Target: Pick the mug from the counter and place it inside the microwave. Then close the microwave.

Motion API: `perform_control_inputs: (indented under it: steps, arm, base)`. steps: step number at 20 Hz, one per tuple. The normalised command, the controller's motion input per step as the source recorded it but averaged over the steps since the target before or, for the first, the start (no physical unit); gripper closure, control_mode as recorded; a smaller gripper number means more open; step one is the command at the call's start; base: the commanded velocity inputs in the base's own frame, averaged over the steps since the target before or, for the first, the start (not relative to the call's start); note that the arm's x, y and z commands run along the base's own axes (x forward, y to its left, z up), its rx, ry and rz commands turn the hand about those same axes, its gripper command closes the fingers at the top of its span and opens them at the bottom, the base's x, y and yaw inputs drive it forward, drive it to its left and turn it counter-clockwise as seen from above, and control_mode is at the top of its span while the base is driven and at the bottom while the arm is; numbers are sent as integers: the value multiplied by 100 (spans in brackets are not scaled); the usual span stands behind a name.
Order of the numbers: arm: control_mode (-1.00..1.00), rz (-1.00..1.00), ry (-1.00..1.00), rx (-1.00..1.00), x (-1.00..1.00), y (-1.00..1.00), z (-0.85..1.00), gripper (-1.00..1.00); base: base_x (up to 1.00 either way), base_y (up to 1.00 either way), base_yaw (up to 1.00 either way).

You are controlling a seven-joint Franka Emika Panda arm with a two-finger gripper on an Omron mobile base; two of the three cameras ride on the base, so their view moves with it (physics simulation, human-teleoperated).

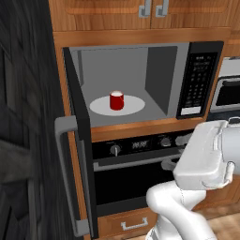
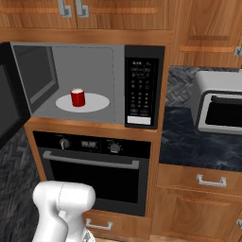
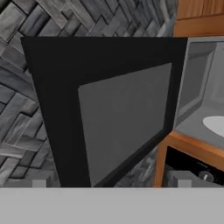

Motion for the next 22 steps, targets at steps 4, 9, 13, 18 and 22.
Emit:
perform_control_inputs:
  steps: [4, 9, 13, 18, 22]
  arm:
    - [-100, 25, -12, 8, -2, 0, 0, -100]
    - [-100, 19, -15, 4, -23, 5, 0, -100]
    - [-100, 17, -9, 2, -36, 12, 3, -100]
    - [-100, 9, -4, 0, -20, 25, 0, -100]
    - [-100, 1, 0, 0, -2, 25, 0, -100]
  base:
    - [0, 0, 0]
    - [0, 0, 0]
    - [0, 0, 0]
    - [0, 0, 0]
    - [0, 0, 0]
